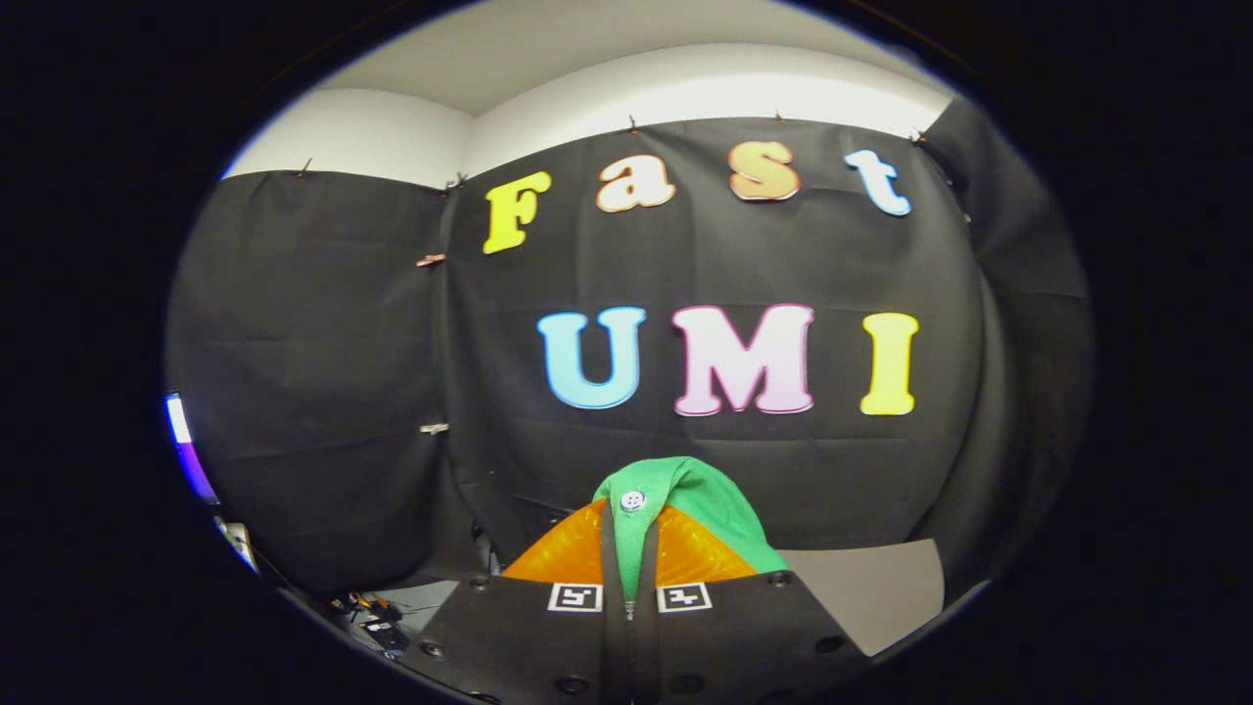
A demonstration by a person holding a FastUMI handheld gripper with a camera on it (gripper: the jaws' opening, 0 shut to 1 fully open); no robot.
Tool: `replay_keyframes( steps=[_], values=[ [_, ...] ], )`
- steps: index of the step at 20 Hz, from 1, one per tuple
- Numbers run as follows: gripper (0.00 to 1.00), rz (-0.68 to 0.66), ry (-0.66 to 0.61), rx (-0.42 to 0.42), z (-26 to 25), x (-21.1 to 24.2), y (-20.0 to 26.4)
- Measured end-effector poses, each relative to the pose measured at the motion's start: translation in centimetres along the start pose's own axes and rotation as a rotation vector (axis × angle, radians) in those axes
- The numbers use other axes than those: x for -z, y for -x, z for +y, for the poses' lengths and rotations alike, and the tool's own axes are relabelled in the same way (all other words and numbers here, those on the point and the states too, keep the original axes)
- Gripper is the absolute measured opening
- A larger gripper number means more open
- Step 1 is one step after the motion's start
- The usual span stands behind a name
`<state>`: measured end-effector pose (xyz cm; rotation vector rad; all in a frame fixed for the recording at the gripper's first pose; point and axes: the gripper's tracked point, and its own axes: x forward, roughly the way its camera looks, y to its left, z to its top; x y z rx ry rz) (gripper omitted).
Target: Put the clothes into the washing machine and then close the washing machine lid.
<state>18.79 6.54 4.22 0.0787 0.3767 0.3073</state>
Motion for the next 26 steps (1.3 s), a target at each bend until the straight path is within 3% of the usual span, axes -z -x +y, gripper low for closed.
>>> replay_keyframes(
  steps=[11, 19, 26],
  values=[
    [0.06, 0.211, 0.021, -0.266, 10.4, 9.9, -9.7],
    [0.06, 0.453, 0.035, -0.339, 11.8, 21.3, -16.4],
    [0.06, 0.608, 0.053, -0.349, 11.1, 28.6, -19.9]
  ],
)
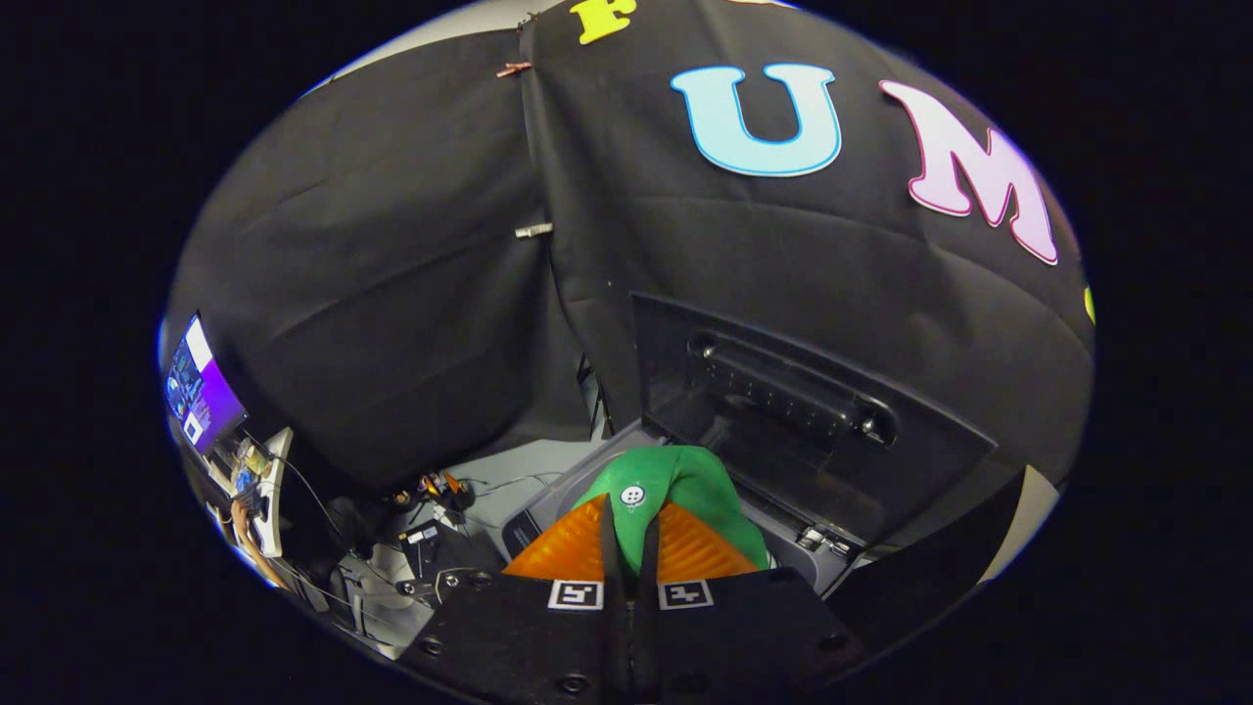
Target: Put the clothes into the washing machine and then close the washing machine lid.
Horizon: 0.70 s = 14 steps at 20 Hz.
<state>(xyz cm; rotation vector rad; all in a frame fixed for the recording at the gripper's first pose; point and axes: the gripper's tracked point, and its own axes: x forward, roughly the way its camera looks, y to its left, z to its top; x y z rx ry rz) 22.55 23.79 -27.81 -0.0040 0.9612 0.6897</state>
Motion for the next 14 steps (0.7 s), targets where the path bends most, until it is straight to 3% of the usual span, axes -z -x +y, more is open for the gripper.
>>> replay_keyframes(
  steps=[7, 12, 14],
  values=[
    [0.1, 0.169, -0.104, 0.075, -3.3, 5.2, -3.7],
    [1.0, 0.102, -0.116, 0.064, -3.7, 3.6, -3.6],
    [0.99, 0.103, -0.111, 0.059, -3.4, 3.5, -3.3]
  ],
)
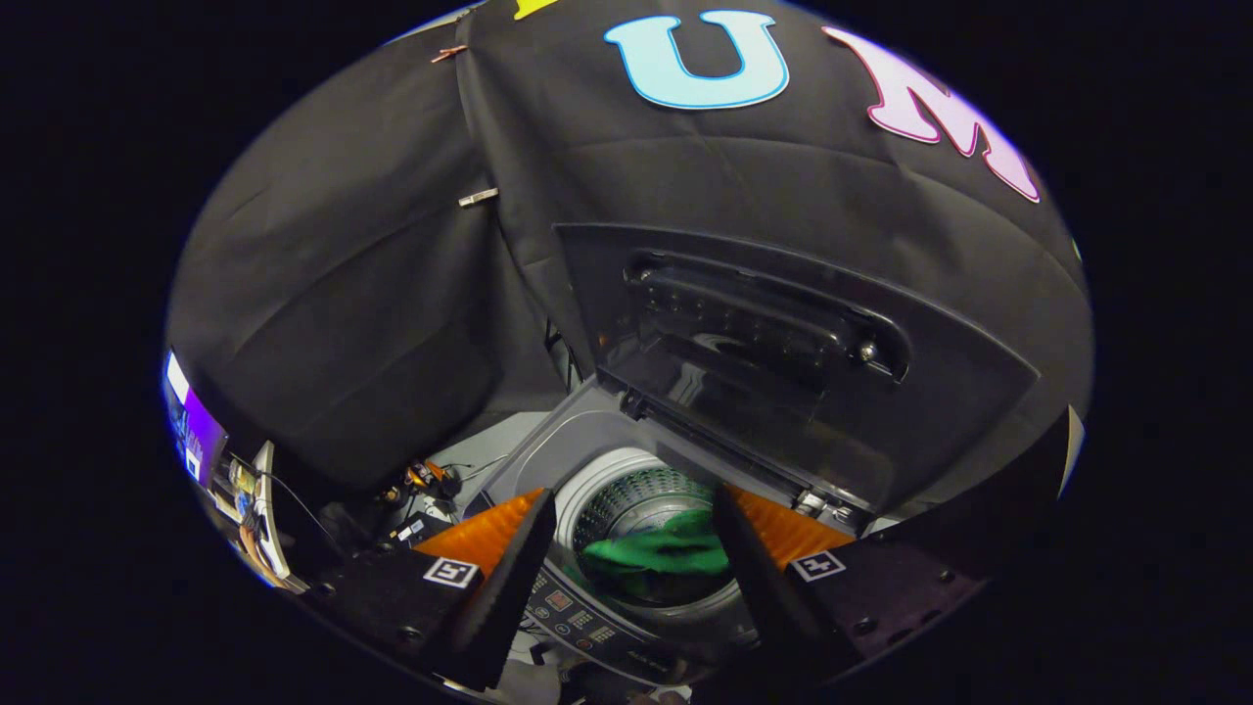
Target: Put the clothes into the washing machine and then close the washing machine lid.
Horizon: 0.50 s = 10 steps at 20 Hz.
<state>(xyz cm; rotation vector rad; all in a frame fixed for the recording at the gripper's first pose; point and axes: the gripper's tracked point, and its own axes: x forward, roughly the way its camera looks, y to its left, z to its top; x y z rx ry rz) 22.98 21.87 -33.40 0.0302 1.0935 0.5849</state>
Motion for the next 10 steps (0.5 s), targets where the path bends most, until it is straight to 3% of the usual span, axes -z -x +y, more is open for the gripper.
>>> replay_keyframes(
  steps=[10],
  values=[
    [0.99, -0.222, 0.012, -0.071, 1.7, -5.1, 2.7]
  ],
)
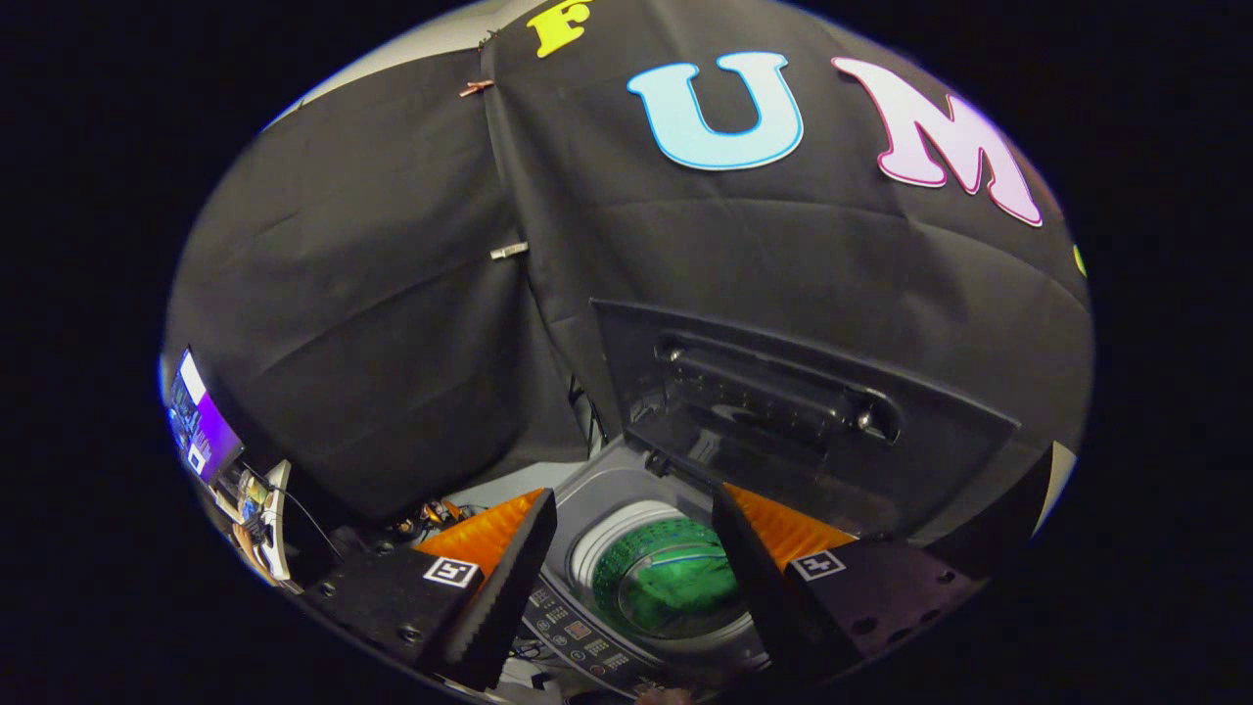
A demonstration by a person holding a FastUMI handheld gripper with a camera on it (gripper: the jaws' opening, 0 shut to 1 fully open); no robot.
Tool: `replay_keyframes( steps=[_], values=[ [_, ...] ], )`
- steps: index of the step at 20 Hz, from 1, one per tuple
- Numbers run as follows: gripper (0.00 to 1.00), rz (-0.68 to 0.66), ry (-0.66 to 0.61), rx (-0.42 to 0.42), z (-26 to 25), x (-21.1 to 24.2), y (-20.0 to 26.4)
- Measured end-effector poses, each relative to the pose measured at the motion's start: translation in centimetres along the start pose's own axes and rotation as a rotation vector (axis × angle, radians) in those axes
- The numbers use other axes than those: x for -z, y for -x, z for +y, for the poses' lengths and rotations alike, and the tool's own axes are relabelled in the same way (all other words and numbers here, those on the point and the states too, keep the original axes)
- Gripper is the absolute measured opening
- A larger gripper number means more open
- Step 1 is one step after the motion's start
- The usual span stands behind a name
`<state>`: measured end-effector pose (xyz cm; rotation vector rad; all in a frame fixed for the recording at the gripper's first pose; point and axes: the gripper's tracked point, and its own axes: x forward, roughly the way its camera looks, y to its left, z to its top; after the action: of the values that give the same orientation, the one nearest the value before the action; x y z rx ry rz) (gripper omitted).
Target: Put the clothes into the washing machine and then close the washing machine lid.
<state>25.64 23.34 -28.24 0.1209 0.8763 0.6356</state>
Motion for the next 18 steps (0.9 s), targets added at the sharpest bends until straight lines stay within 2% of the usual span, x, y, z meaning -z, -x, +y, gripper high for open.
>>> replay_keyframes(
  steps=[4, 7, 11, 16, 18],
  values=[
    [0.99, -0.108, -0.025, 0.025, -0.9, -2.7, 0.5],
    [0.99, -0.226, -0.062, 0.081, -2.6, -5.5, 1.4],
    [0.99, -0.383, -0.097, 0.246, -6.7, -8.1, 1.3],
    [0.99, -0.482, -0.138, 0.471, -10.8, -9.9, 2.2],
    [0.98, -0.499, -0.164, 0.537, -12.2, -10.1, 2.3]
  ],
)
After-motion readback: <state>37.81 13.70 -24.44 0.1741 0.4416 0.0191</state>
